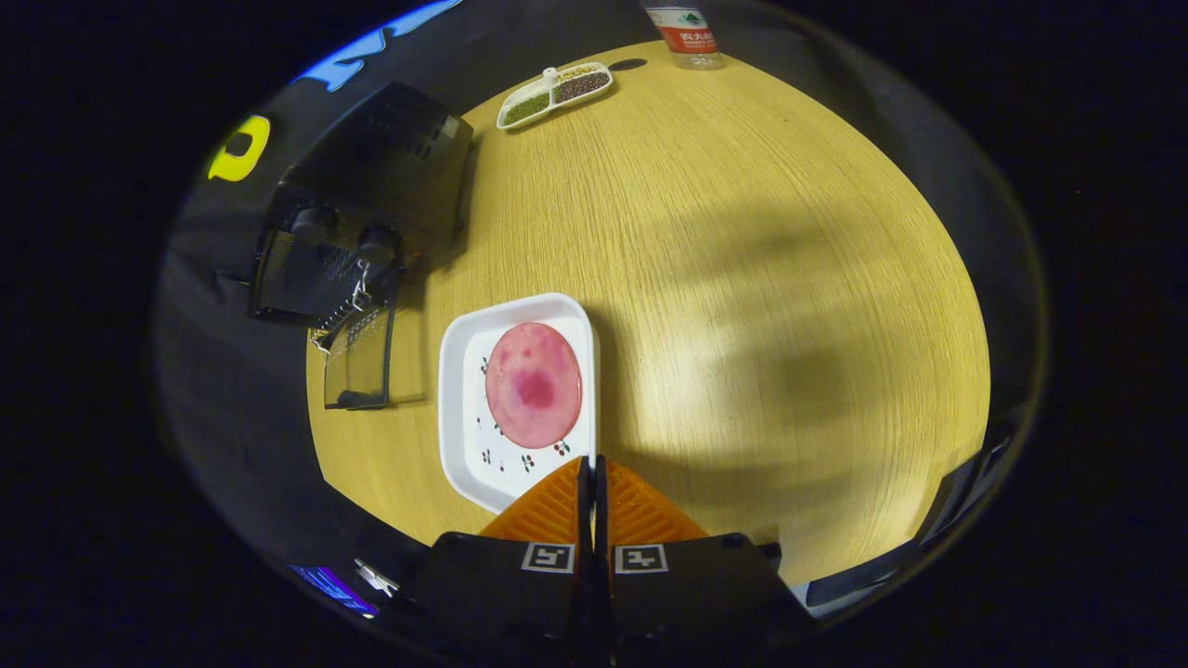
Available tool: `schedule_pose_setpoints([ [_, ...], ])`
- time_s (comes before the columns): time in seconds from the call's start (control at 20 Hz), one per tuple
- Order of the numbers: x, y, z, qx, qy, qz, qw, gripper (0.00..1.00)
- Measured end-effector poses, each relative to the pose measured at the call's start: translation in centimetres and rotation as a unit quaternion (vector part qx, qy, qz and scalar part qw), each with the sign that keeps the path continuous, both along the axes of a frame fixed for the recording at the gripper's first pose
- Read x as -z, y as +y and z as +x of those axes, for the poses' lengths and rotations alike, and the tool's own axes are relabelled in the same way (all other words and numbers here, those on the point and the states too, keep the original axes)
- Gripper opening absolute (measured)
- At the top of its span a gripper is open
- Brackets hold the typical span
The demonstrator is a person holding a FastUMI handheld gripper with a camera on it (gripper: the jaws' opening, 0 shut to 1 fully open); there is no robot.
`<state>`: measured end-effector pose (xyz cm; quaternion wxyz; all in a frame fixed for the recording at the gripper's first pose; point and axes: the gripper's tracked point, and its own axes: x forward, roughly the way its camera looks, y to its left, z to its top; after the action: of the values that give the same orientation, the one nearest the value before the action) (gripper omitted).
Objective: Open the toaster oven, put the food inside, and close the toaster oven door.
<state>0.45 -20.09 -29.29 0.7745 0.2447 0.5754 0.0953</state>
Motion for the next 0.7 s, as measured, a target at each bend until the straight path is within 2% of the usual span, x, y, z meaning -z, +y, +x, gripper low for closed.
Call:
schedule_pose_setpoints([
  [0.35,-3.5,0.5,-3.6,0.091,-0.035,0.043,0.994,0.02],
  [0.7,-7.1,5.2,-9.1,0.133,-0.065,0.103,0.984,0.02],
])
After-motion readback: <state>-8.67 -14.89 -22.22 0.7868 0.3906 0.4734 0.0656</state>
